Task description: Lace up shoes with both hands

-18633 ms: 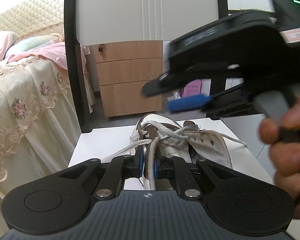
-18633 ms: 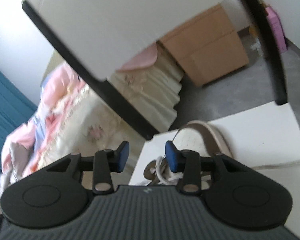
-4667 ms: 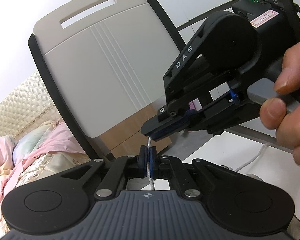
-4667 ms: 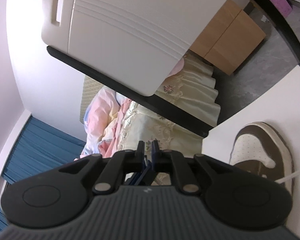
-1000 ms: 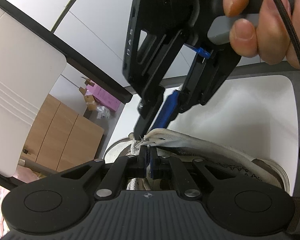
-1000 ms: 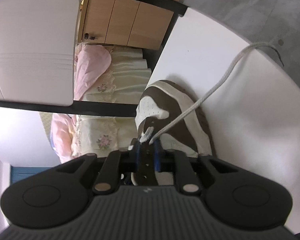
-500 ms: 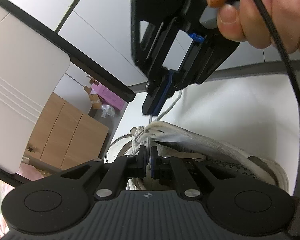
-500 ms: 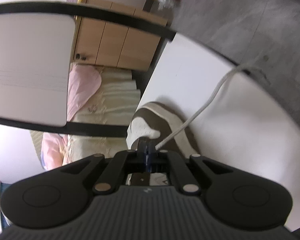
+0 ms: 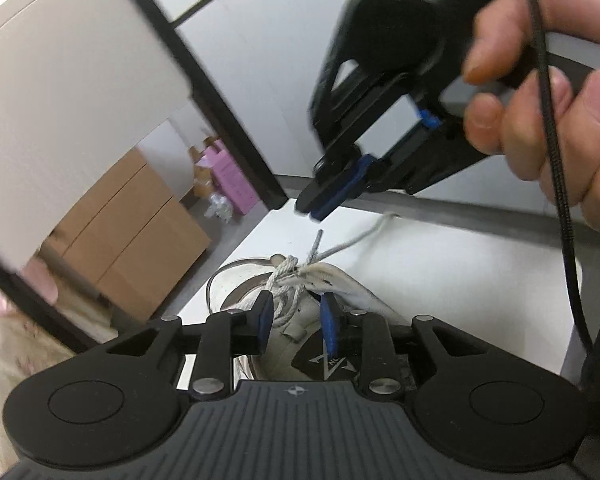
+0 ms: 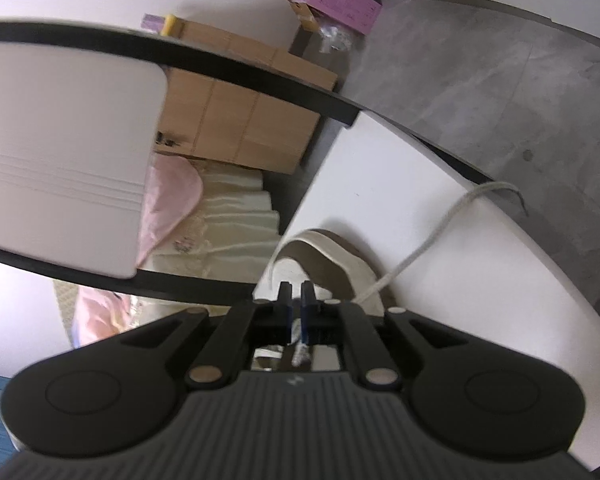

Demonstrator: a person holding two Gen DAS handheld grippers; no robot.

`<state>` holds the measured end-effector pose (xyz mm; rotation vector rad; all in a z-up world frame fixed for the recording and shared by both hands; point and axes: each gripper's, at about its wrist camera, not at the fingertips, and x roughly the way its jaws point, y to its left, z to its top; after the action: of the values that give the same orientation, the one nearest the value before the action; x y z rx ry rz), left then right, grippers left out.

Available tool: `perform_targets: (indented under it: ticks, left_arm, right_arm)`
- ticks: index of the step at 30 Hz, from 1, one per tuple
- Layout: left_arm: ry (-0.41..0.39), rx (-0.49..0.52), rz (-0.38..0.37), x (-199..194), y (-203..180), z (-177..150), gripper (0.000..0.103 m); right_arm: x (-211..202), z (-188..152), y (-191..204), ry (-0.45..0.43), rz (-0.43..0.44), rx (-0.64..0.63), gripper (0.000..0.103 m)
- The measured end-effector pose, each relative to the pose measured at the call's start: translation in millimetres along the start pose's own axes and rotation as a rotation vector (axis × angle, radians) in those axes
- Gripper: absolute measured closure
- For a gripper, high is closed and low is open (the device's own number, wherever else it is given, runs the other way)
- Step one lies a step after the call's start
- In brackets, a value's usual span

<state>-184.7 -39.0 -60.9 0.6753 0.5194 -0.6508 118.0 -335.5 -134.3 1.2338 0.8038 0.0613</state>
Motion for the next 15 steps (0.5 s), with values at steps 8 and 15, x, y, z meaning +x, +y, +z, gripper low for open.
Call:
perform_targets:
  ticks: [8, 15]
  left_arm:
    - [-0.009, -0.164, 0.103, -85, -26, -26, 0.074]
    - [-0.043, -0.195, 0.181, -156, -48, -39, 0.074]
  right_arm:
    - [-16, -26, -10, 0.026, 0.021, -0.008, 0.07]
    - [-20, -74, 22, 0.018, -0.026, -0.327, 0.067]
